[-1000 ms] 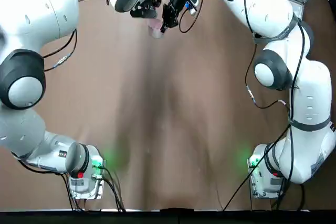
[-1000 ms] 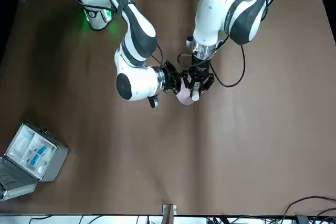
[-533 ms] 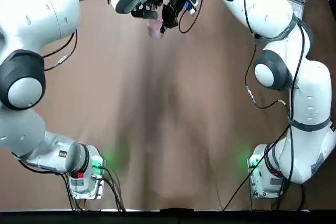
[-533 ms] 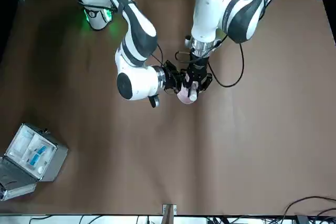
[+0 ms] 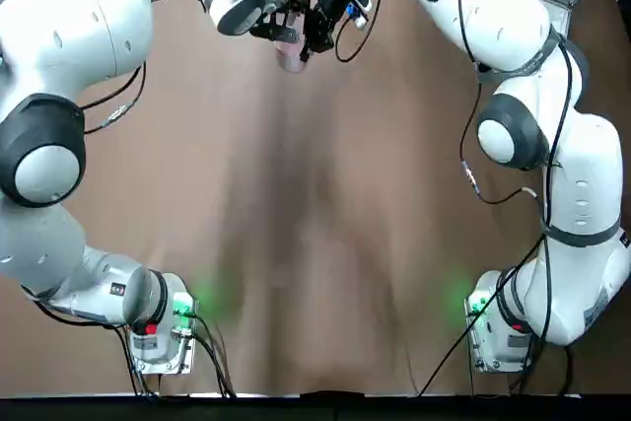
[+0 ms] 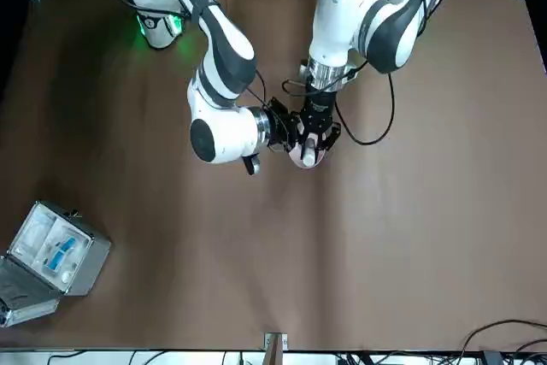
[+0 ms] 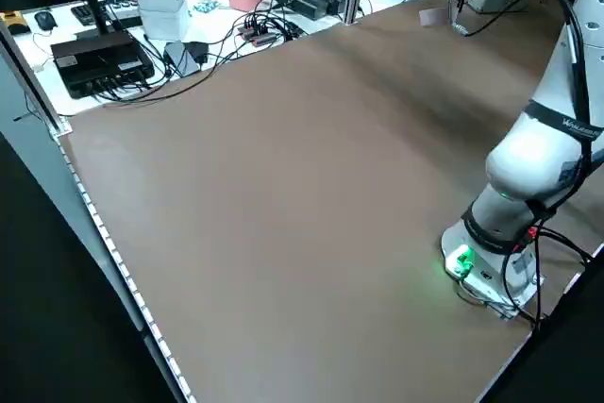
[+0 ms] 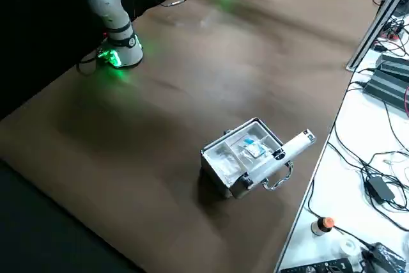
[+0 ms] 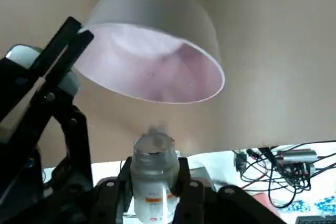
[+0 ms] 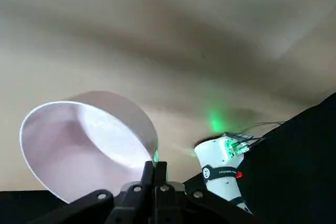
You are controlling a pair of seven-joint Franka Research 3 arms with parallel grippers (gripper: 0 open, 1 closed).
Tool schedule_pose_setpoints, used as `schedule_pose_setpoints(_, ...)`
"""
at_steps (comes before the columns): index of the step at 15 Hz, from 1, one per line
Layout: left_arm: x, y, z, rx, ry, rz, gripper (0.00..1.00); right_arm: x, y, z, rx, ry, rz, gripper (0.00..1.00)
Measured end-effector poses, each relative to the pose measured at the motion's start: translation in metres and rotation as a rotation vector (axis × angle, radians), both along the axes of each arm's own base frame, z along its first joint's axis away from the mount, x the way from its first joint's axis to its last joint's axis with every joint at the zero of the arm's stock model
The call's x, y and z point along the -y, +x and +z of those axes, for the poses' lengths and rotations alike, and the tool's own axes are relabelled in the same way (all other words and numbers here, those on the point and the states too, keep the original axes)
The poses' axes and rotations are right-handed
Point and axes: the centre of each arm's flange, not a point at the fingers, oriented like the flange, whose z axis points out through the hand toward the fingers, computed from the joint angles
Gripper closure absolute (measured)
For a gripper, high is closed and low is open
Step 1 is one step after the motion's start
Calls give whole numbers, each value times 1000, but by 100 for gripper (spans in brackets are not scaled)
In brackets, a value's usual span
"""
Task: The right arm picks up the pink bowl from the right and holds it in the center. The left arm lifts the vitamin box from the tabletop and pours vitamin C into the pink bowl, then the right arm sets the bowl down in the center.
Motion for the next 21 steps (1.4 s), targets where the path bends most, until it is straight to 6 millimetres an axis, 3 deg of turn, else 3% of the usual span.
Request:
schedule_pose_setpoints(9, -4, 1, -5, 30, 5, -19, 64, 1, 1, 1, 2, 2, -2, 97)
schedule_pose_setpoints(13, -9, 1, -13, -41, -43, 51, 64, 1, 1, 1, 2, 2, -2, 97)
schedule_pose_setpoints(17, -37, 17, -21, -204, -79, 214, 64, 1, 2, 2, 3, 2, -3, 97)
schedule_pose_setpoints(21, -54, 32, 0, -358, -166, 347, 64, 2, 2, 1, 3, 1, -4, 97)
